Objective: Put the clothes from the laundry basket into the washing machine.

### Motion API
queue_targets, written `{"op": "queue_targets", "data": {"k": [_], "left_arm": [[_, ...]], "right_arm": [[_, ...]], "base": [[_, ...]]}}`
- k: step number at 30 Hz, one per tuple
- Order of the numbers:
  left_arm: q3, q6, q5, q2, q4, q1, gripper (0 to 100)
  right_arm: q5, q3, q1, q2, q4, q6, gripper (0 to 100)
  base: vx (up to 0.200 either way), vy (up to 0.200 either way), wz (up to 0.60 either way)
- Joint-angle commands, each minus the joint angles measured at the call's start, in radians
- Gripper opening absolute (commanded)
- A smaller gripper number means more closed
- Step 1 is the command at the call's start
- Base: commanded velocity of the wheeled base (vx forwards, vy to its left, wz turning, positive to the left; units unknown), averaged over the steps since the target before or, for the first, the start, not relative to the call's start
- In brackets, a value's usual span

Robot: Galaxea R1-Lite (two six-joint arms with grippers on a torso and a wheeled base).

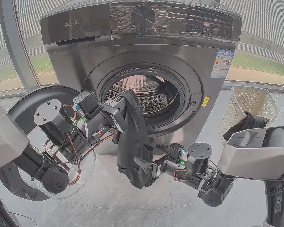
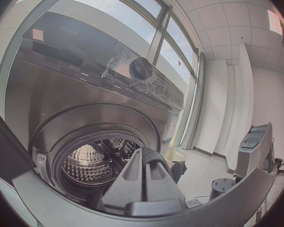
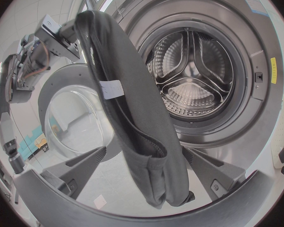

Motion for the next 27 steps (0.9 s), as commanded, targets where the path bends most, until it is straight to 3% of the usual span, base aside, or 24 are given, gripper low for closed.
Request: {"op": "queue_targets", "data": {"k": [1,13,20,21,27], "left_arm": [[-0.002,-0.001,-0.005,-0.015,-0.002,-0.016,0],[0.014,-0.002,-0.009,-0.048,-0.002,-0.026,0],[0.014,-0.013,-0.011,-0.062,0.000,-0.025,0],[0.014,-0.013,-0.011,-0.061,0.000,-0.025,0],[0.014,-0.013,-0.009,-0.048,-0.002,-0.017,0]], "right_arm": [[0.000,-0.093,-0.022,0.101,-0.002,-0.025,100],[-0.012,-0.231,-0.047,0.168,0.001,-0.042,100],[-0.028,-0.248,-0.036,0.185,-0.004,-0.040,100],[-0.035,-0.251,-0.033,0.187,-0.005,-0.040,0],[-0.035,-0.241,-0.022,0.179,-0.014,-0.036,0]], "base": [[0.000,0.000,0.00],[0.000,0.000,0.00],[0.000,0.000,0.00],[0.000,0.000,0.00],[0.000,0.000,0.00]]}}
